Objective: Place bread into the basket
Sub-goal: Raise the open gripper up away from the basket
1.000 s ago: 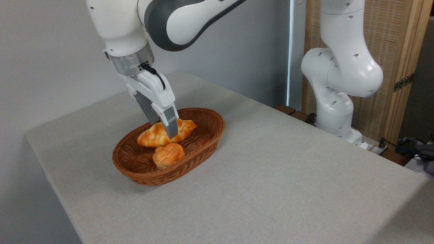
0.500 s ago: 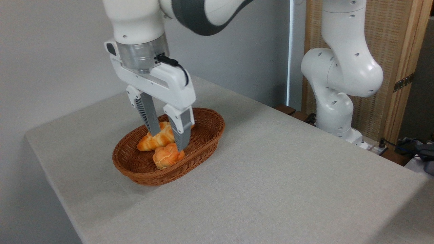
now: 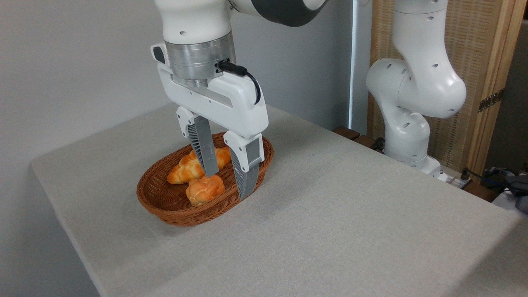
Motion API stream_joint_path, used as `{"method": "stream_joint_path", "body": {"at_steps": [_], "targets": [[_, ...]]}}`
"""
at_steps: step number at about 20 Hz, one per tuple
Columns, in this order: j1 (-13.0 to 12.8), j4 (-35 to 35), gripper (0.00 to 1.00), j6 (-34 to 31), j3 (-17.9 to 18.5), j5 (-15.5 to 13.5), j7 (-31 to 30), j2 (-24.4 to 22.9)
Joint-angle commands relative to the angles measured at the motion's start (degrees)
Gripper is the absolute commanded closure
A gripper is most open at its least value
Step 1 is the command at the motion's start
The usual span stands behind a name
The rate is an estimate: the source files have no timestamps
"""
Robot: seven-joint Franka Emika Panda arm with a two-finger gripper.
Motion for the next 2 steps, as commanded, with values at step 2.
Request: {"method": "stream_joint_path", "body": {"at_steps": [2], "targets": [[-0.58,0.29,0.00,-1.23,0.55,0.72,0.81,-0.31]]}}
